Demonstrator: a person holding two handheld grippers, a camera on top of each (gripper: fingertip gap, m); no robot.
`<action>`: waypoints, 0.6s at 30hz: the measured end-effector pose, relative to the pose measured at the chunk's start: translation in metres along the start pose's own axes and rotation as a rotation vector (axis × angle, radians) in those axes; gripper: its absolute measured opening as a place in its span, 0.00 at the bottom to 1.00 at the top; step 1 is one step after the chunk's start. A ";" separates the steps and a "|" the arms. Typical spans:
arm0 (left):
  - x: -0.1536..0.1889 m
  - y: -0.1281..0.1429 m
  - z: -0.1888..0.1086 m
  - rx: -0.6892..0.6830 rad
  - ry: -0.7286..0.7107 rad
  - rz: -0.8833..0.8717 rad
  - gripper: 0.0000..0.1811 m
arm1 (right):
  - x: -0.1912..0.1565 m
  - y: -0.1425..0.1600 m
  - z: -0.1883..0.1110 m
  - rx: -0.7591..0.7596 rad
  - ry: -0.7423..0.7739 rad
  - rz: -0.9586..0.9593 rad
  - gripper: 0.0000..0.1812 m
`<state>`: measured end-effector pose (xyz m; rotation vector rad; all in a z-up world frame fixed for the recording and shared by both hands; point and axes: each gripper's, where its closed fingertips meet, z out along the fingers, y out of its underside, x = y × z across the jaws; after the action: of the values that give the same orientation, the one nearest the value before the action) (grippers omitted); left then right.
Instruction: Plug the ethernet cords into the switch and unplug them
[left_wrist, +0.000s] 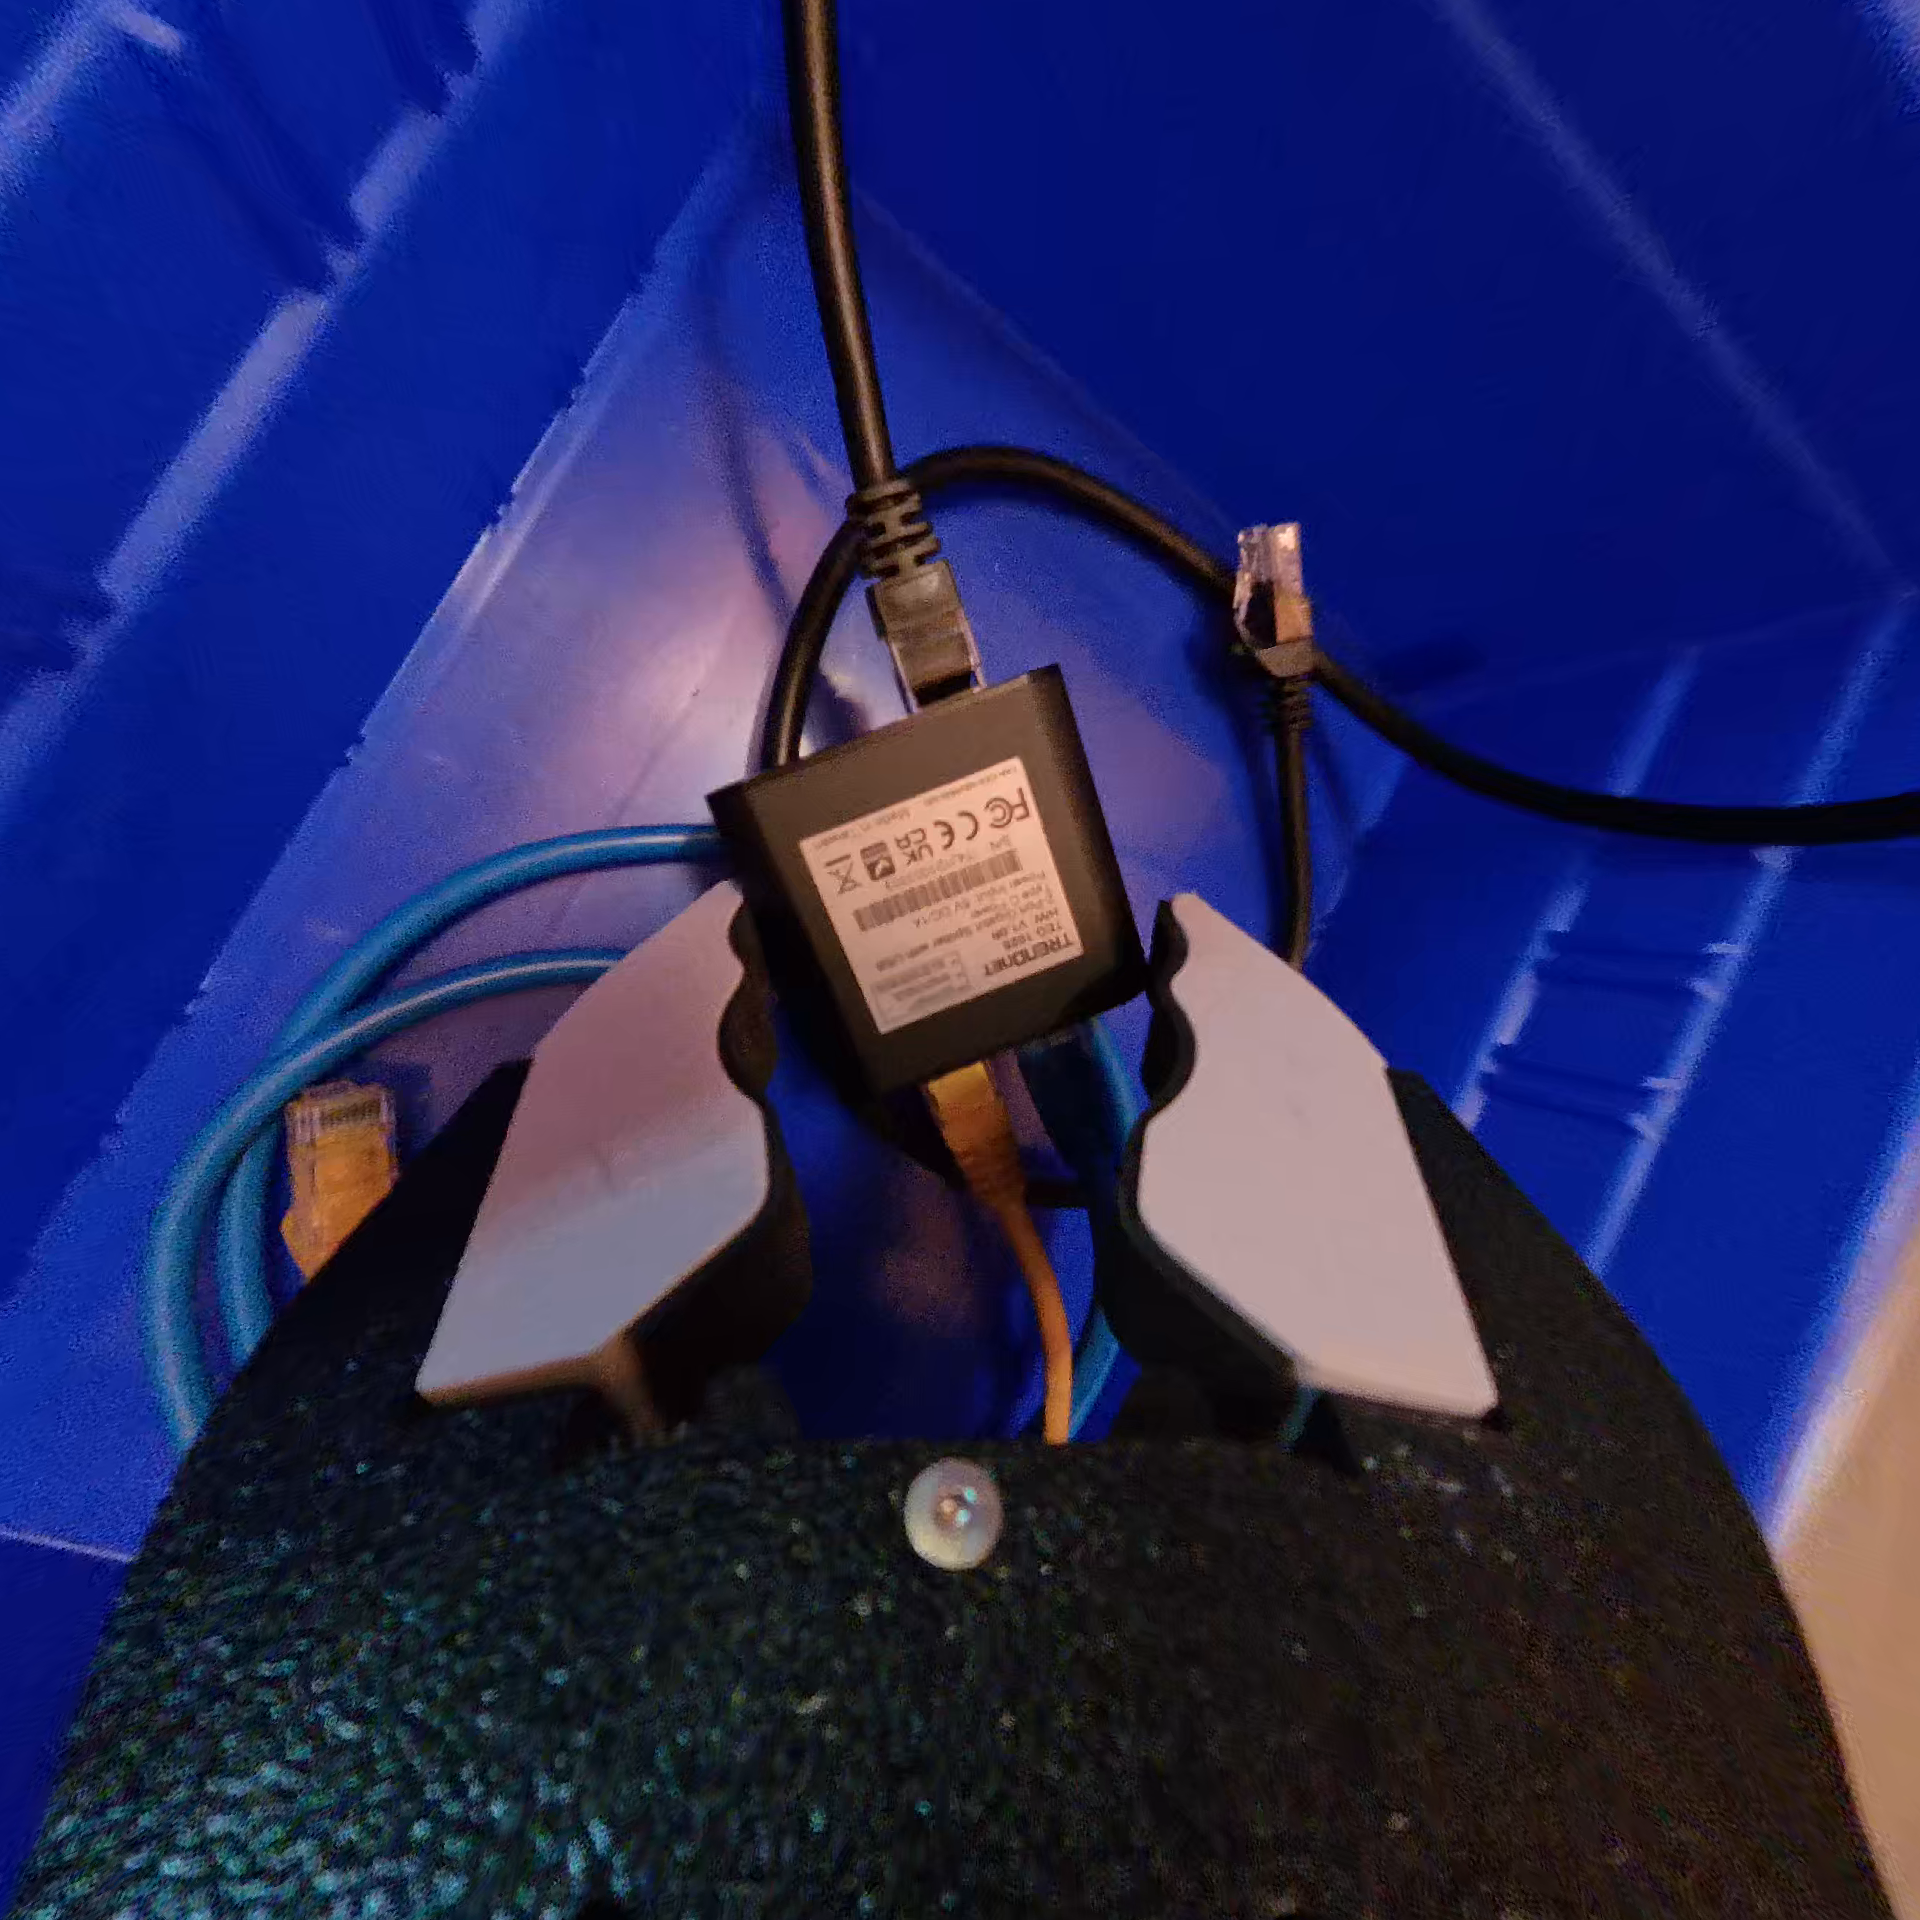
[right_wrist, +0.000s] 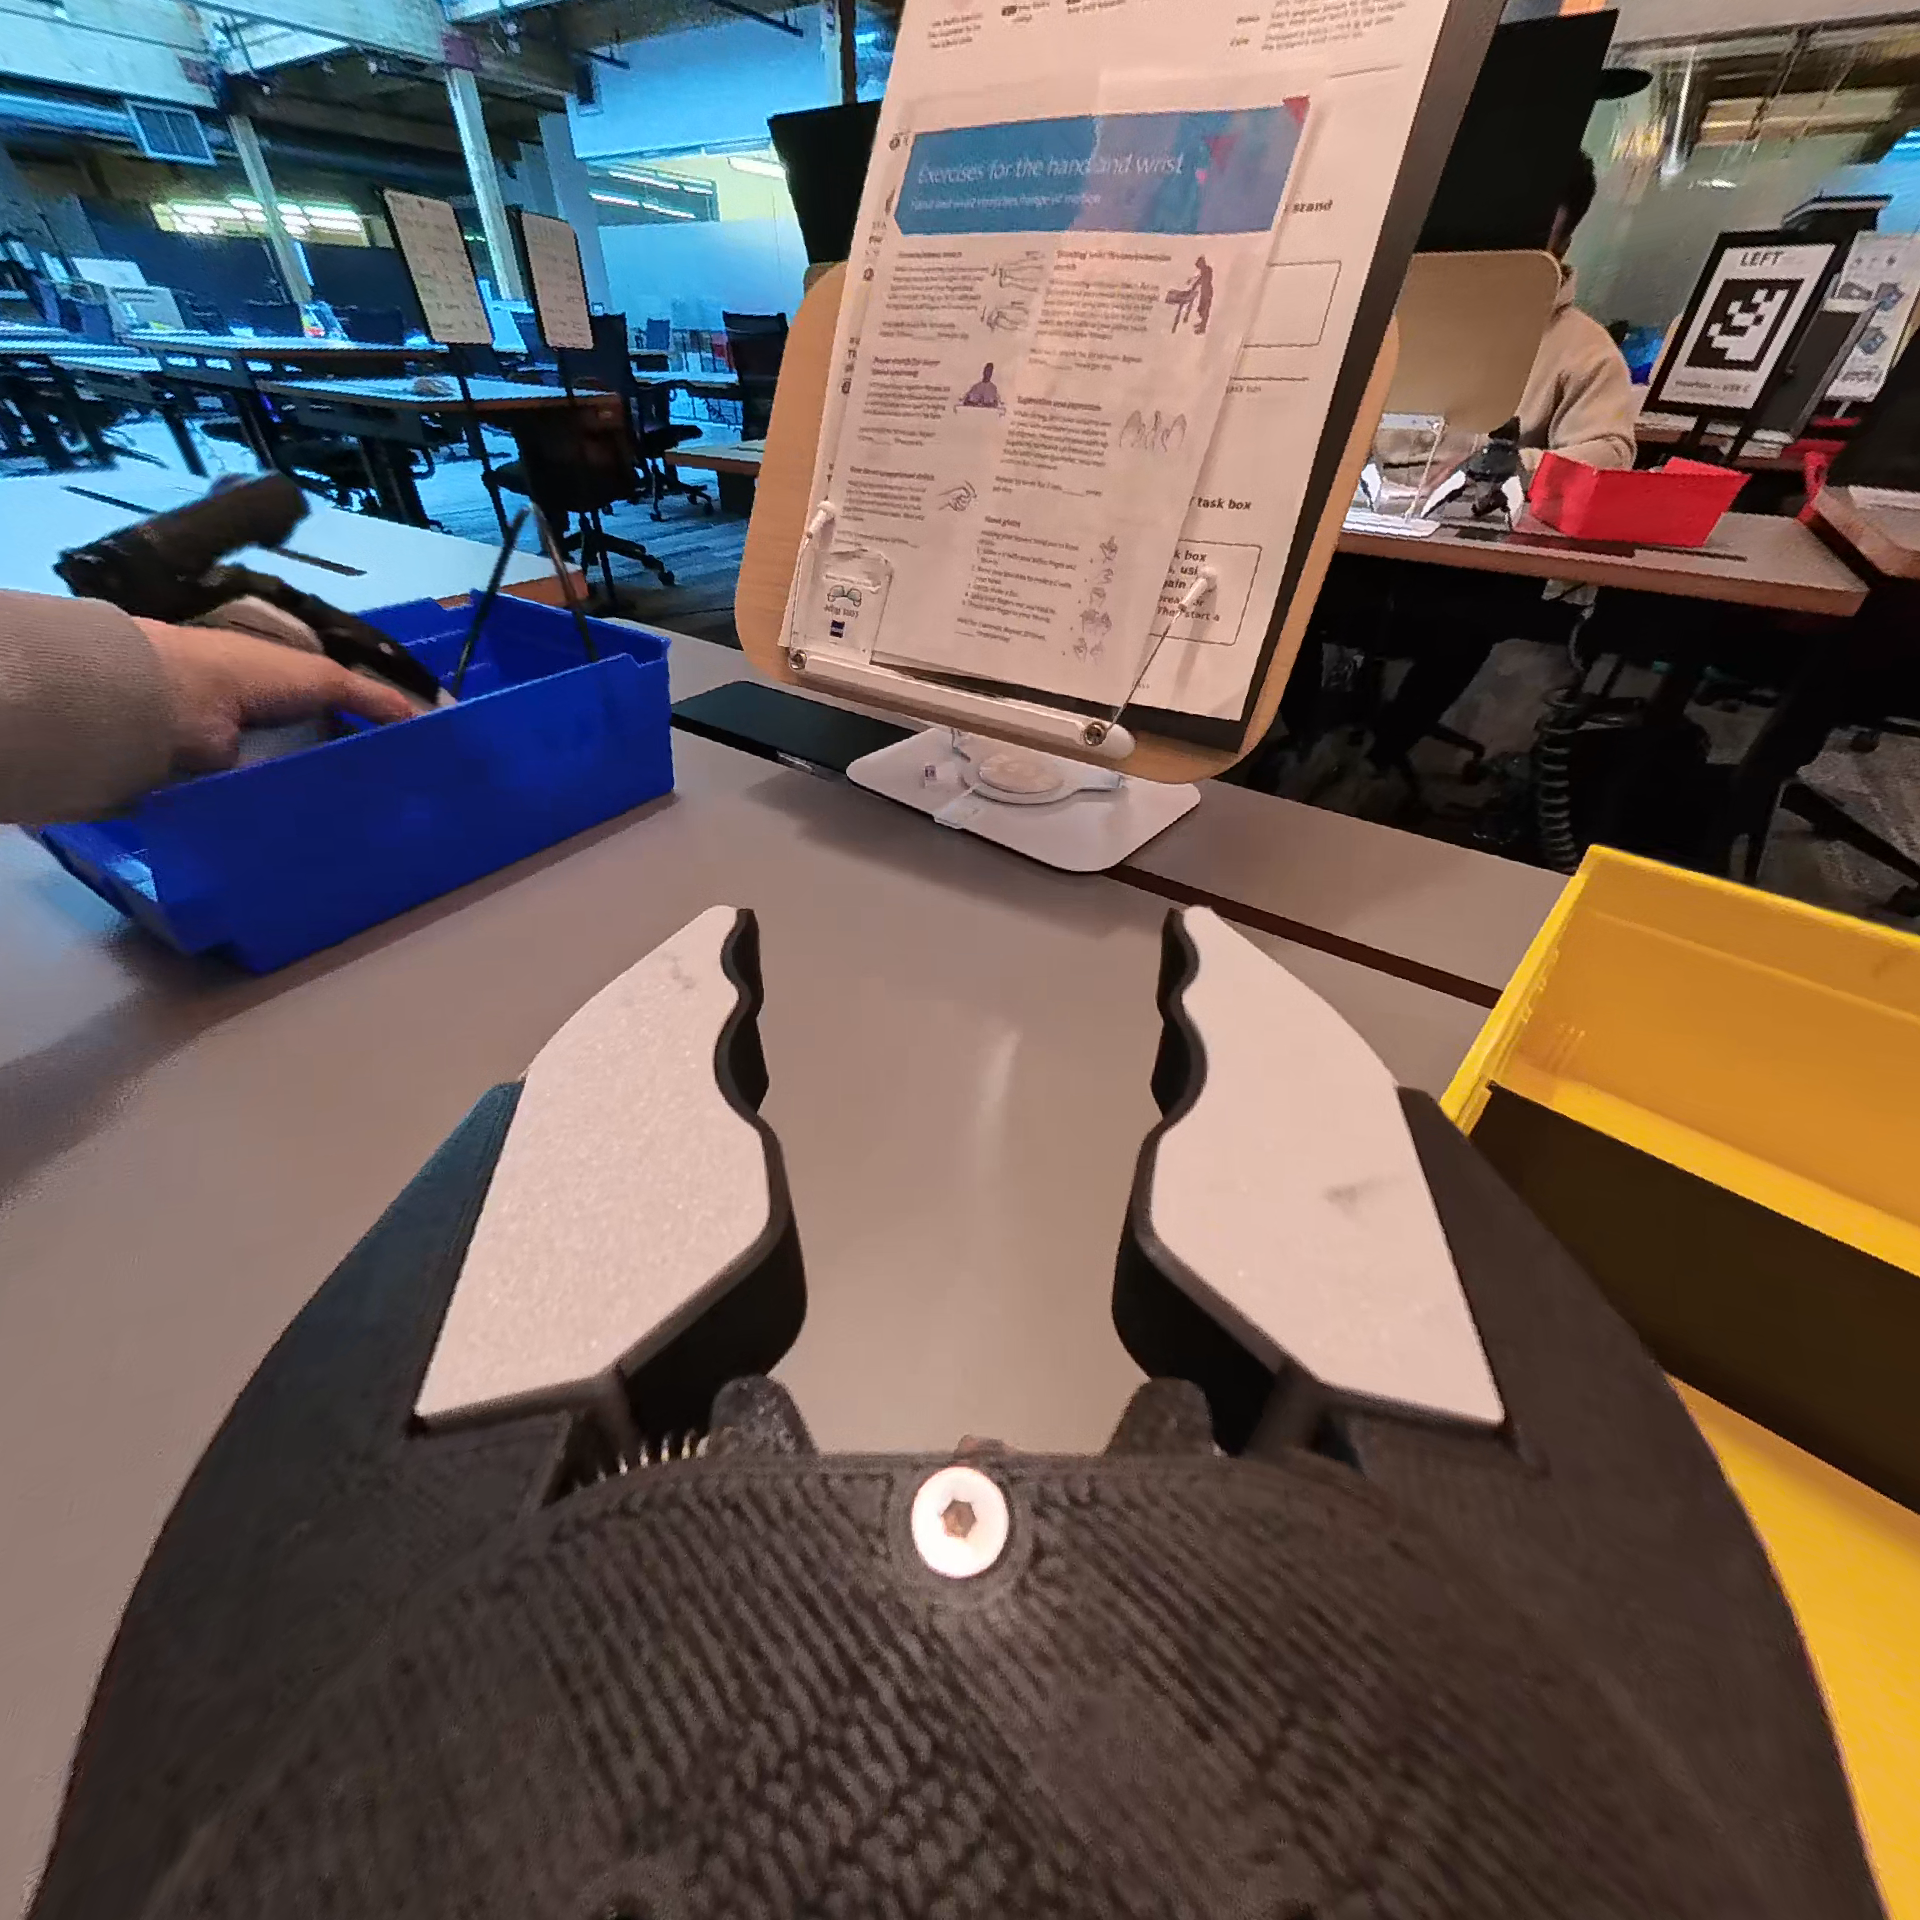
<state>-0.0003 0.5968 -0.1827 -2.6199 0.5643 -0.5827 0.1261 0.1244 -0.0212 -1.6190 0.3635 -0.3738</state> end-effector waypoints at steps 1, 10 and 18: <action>0.003 -0.003 -0.005 0.019 0.026 0.004 0.38 | 0.001 -0.001 -0.001 0.002 0.004 0.000 0.41; 0.040 -0.047 -0.109 0.224 0.187 0.349 0.38 | -0.011 -0.023 -0.010 0.071 -0.036 0.030 0.38; 0.104 -0.047 -0.255 0.502 0.376 0.772 0.37 | -0.086 -0.042 -0.007 0.147 -0.309 0.128 0.34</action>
<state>-0.0198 0.5151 0.0839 -1.6466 1.2652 -0.8128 0.0467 0.1594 0.0187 -1.4725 0.1974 -0.0488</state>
